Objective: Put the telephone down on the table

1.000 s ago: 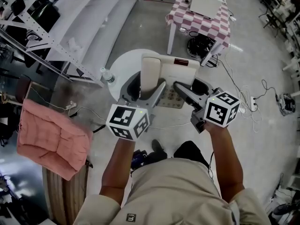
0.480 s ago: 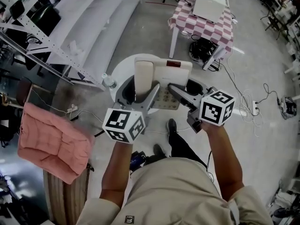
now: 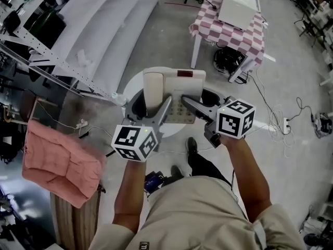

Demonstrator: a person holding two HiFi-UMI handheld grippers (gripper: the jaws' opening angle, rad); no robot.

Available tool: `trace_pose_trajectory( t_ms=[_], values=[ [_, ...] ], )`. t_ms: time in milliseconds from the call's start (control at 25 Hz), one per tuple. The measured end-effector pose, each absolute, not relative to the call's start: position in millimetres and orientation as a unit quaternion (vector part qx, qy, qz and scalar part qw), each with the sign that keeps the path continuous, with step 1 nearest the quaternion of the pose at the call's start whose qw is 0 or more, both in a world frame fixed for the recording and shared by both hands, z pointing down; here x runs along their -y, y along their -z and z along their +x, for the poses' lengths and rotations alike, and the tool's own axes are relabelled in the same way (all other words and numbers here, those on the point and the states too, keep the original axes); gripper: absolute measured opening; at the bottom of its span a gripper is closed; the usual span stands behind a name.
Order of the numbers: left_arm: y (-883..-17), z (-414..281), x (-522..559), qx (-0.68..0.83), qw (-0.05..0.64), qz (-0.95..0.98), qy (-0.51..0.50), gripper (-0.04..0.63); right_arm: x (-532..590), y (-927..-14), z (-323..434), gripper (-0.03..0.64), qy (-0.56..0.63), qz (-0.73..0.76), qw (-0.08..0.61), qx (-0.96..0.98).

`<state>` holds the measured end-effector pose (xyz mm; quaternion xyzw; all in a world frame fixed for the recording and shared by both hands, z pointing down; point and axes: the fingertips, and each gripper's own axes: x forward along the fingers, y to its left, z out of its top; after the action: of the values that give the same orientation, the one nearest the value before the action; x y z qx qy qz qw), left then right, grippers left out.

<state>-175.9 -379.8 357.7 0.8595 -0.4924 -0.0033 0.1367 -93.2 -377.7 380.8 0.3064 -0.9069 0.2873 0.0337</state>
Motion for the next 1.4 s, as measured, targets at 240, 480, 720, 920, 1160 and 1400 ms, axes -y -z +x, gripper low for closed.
trace_pose_trajectory(
  t_ms=[240, 480, 720, 920, 1160, 1400],
  values=[
    [-378.4, -169.5, 412.3, 0.498, 0.153, 0.854, -0.004, 0.322, 410.2, -401.3, -86.7, 0.247, -0.303, 0.301, 0.042, 0.903],
    [-405.6, -159.7, 448.3, 0.497, 0.172, 0.85, -0.019, 0.322, 445.0, -428.4, -77.0, 0.245, -0.324, 0.3, 0.045, 0.896],
    [-438.2, -145.3, 482.0, 0.494, 0.195, 0.847, -0.036, 0.322, 477.0, -460.8, -62.3, 0.245, -0.348, 0.299, 0.05, 0.887],
    [-470.8, -132.1, 508.5, 0.49, 0.217, 0.843, -0.051, 0.322, 501.8, -492.9, -49.0, 0.245, -0.37, 0.3, 0.054, 0.877],
    [-517.7, -117.0, 536.5, 0.486, 0.248, 0.835, -0.071, 0.322, 527.9, -538.7, -33.2, 0.245, -0.399, 0.302, 0.062, 0.864],
    [-565.8, -101.6, 560.3, 0.482, 0.274, 0.827, -0.091, 0.322, 550.0, -586.0, -17.5, 0.245, -0.428, 0.303, 0.066, 0.849]
  ],
)
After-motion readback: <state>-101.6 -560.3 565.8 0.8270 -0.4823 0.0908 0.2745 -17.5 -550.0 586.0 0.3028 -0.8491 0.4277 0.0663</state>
